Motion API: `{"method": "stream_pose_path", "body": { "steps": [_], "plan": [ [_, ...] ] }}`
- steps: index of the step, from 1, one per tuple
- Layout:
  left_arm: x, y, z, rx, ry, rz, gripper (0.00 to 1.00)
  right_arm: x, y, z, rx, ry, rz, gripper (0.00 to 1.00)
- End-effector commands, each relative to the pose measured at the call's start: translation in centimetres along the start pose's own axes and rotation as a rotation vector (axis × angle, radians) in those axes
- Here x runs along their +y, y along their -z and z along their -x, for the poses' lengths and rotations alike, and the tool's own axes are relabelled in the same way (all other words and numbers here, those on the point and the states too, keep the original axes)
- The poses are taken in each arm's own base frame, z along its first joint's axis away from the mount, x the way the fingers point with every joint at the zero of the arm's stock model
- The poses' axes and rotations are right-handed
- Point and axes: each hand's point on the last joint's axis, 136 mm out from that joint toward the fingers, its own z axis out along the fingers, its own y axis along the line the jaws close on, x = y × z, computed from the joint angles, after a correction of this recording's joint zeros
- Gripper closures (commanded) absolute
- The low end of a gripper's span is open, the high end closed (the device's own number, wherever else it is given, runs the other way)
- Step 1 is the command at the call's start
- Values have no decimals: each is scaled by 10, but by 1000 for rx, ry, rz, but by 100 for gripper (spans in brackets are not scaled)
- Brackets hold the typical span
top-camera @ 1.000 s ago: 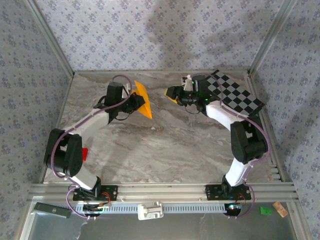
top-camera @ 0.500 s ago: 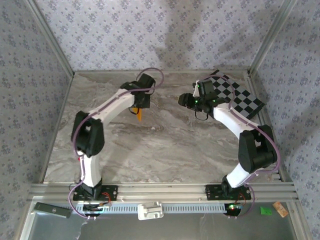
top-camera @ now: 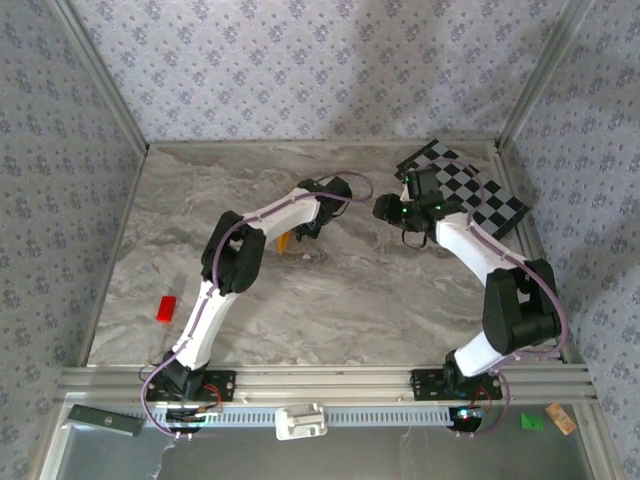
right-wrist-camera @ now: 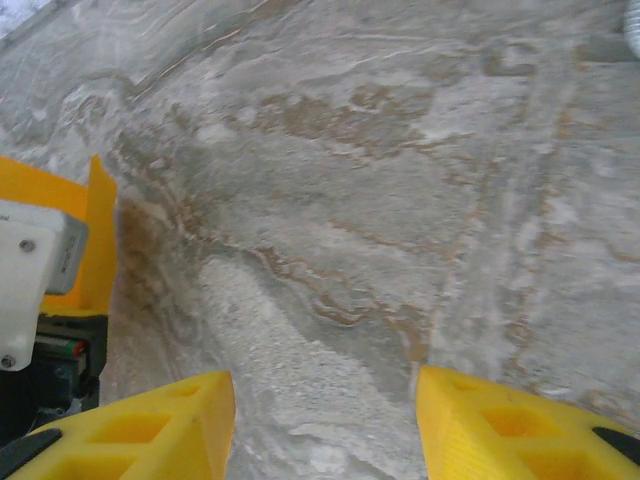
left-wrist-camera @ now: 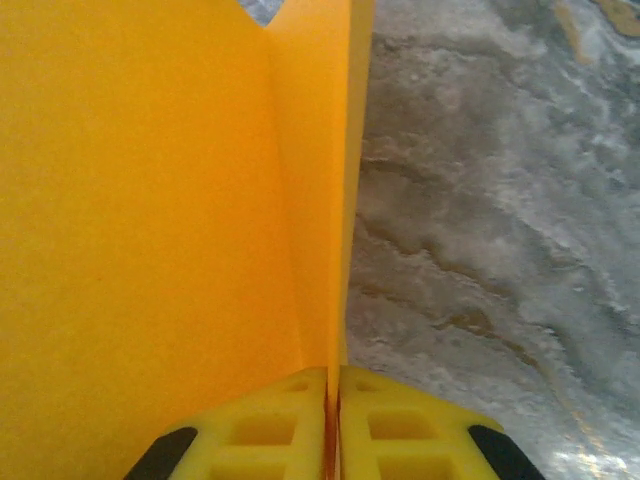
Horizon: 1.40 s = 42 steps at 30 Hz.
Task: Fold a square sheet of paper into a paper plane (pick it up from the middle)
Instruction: Turn over the paper at the center of the table.
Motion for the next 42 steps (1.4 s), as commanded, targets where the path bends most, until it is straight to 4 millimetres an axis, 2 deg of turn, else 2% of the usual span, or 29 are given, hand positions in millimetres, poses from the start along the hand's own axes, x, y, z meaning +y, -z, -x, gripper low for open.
{"method": "stream_pose_path", "body": {
  "steps": [1, 6, 14, 23, 26, 30, 33, 36, 38, 40, 42],
  "plan": [
    [-16, 3, -2, 29, 26, -68, 87, -21, 16, 10, -68, -59, -75, 48],
    [-32, 13, 0, 33, 55, -169, 80, -35, 22, 12, -96, -102, -99, 48],
    [-44, 31, 2, 42, 107, -268, 79, -41, 20, 10, -92, -153, -99, 48],
    [-66, 96, 4, 50, 219, -543, 71, -49, 17, 8, -94, -191, -100, 48],
    [-66, 117, 3, 44, 262, -633, 67, -48, 16, 7, -87, -186, -99, 47],
    [-45, 149, 6, -47, 325, -717, 59, -42, 11, 3, -50, -154, -100, 47],
    [-19, 155, 2, -66, 388, -726, 54, -23, 3, -5, -8, -92, -100, 47],
    [12, 142, -7, -63, 484, -711, 51, 10, -10, -21, 51, -10, -91, 47],
    [34, 124, -19, -41, 556, -676, 49, 37, -21, -36, 103, 46, -73, 47],
    [59, 106, -32, -4, 639, -638, 48, 73, -31, -51, 150, 146, -35, 47],
    [79, 89, -46, 28, 700, -595, 47, 95, -43, -67, 193, 210, -26, 47]
  ]
}}
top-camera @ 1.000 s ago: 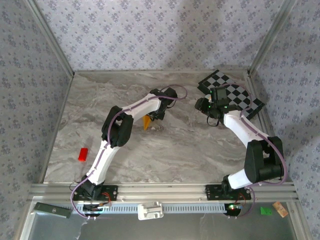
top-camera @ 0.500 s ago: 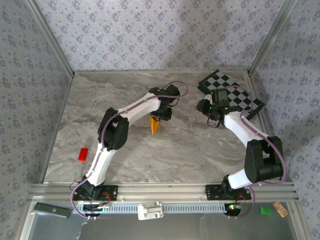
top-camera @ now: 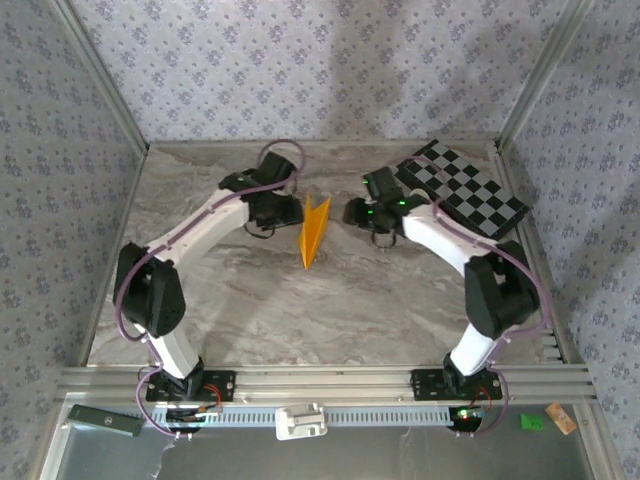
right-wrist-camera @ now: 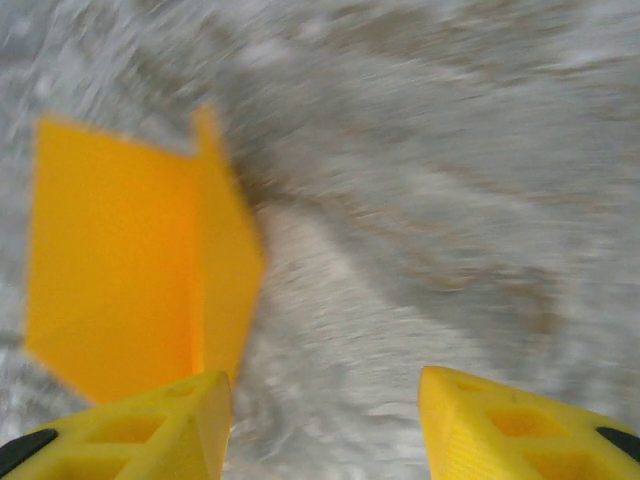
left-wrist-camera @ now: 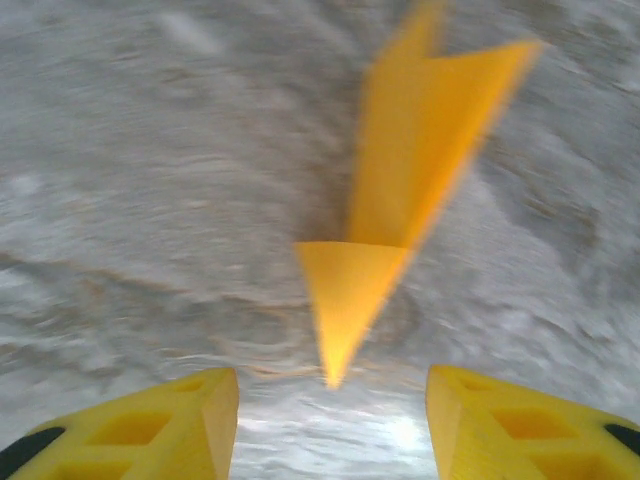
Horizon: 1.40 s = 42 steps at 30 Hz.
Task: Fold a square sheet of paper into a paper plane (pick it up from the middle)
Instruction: Turn over the paper at the center of the table.
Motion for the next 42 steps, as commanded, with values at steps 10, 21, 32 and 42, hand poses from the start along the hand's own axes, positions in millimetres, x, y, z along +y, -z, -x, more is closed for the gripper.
{"method": "stream_pose_path", "body": {
  "steps": [10, 21, 32, 42],
  "plan": [
    [119, -9, -5, -20, 343, 94, 24, 77, -62, -44, 174, 265, -128, 50],
    [125, -9, -2, -60, 366, 45, 8, 90, -71, -40, 191, 264, -116, 91],
    [103, 5, 16, -155, 353, -109, 5, 132, -19, 3, 3, 212, 357, 95],
    [50, -7, 3, -126, 255, -304, 11, 96, -52, -21, 91, 47, 417, 95]
  ]
}}
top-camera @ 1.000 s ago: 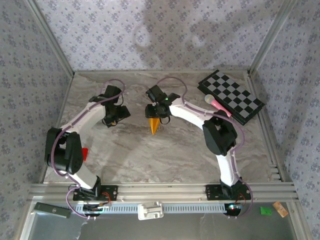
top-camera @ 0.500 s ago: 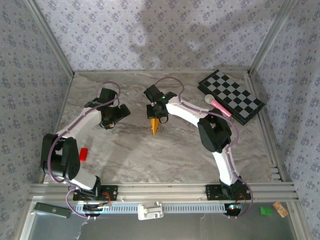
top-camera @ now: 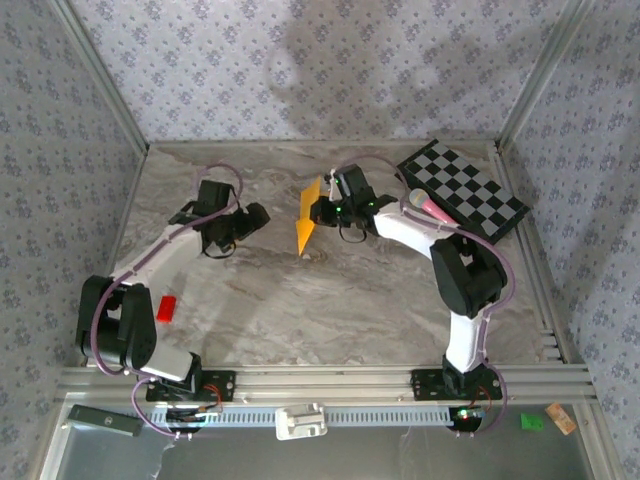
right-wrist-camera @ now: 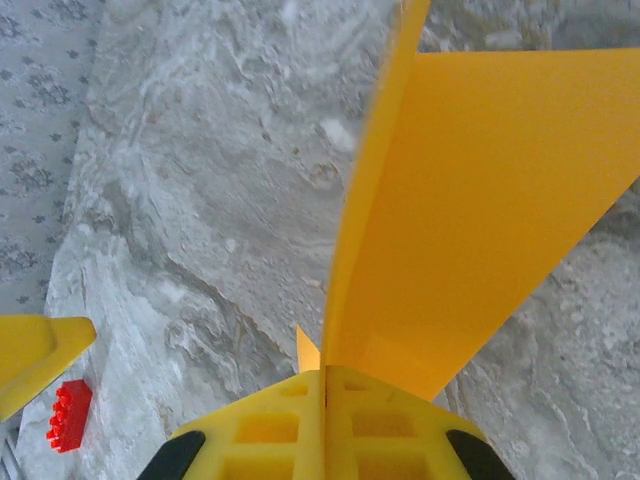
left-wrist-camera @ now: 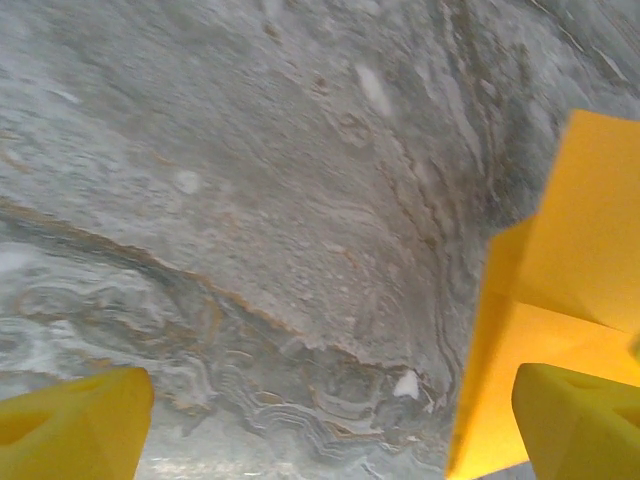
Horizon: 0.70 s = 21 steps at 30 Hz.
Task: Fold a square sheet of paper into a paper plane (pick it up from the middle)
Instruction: Turn over the paper at the center of the table.
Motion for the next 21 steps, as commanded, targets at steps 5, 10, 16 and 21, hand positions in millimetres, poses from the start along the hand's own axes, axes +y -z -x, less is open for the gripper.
{"method": "stream_pose_path", "body": {
  "steps": [5, 10, 16, 21],
  "plan": [
    [-53, -19, -32, 81, -84, -177, 25, -21, -19, -19, 44, -102, 19, 94],
    [-70, -38, -48, 141, -80, -235, 43, -39, -19, -31, 53, -134, -16, 94],
    [-88, -58, -67, 216, -106, -272, 59, -57, -16, -48, 73, -177, -56, 93],
    [-98, -72, -79, 258, -104, -286, 68, -68, -10, -51, 37, -233, -38, 91]
  ]
}}
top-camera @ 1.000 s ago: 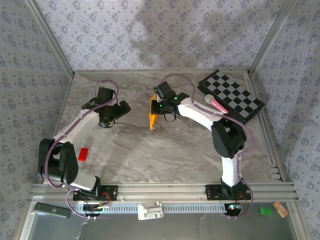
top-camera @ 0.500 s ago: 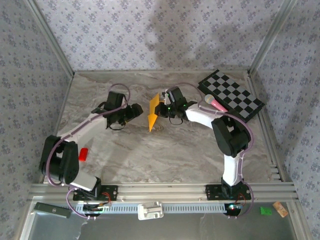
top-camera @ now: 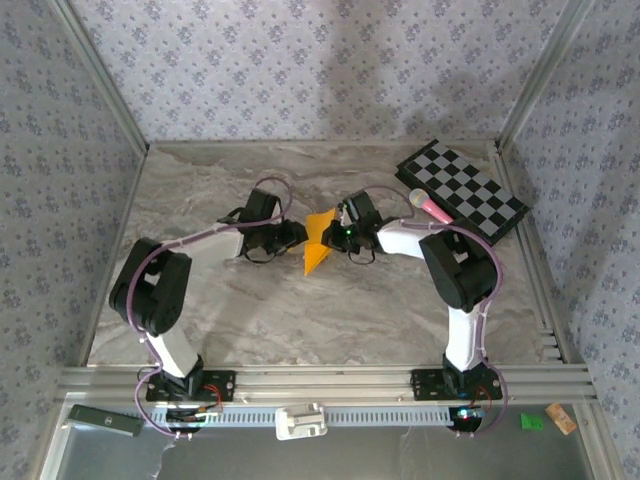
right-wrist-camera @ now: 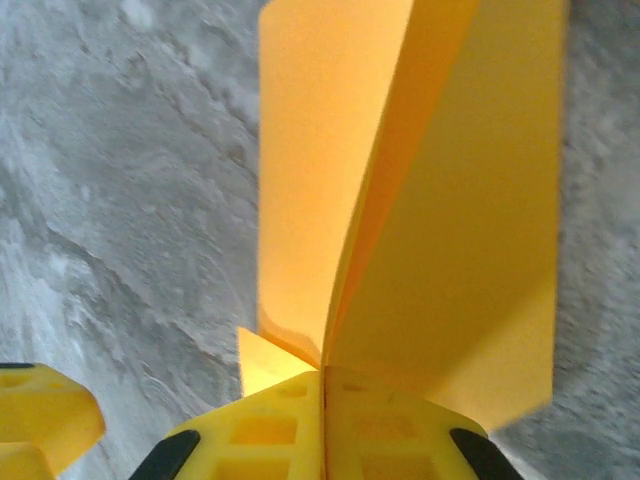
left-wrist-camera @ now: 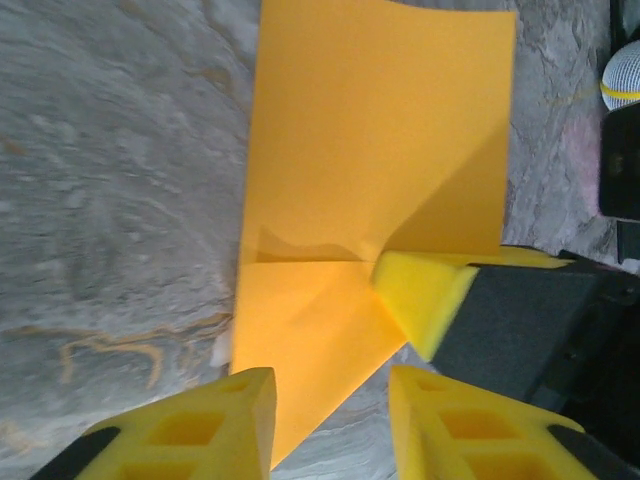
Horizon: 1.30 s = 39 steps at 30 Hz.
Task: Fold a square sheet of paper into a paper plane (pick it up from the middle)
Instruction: Turn over the paper at the center of the table.
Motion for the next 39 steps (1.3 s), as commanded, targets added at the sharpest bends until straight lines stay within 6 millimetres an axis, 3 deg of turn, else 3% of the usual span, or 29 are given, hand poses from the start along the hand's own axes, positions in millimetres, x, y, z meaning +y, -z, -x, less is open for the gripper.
{"method": "stream_pose_path", "body": {
  "steps": [1, 5, 13, 22, 27, 32, 39],
  "plan": [
    [-28, -4, 6, 1, -25, -81, 68, 3, 13, 8, -55, -38, 41, 90],
    [-25, -7, 5, 4, -26, -57, 69, 7, 21, 10, -60, -39, 63, 88],
    [-17, 8, 13, -61, -45, 14, 70, 44, 37, 24, -71, 4, 154, 87],
    [-19, 8, 11, -57, -41, -3, 73, 37, 28, 19, -52, -36, 177, 87],
    [-3, 17, 15, -100, -38, 88, 76, 59, 32, 25, -49, 2, 251, 87],
    [16, 40, 27, -209, -4, 161, 78, 85, 30, 26, -19, 37, 378, 87],
    [55, 71, 33, -330, 88, 289, 79, 97, 19, 19, 38, 24, 487, 86]
  ]
}}
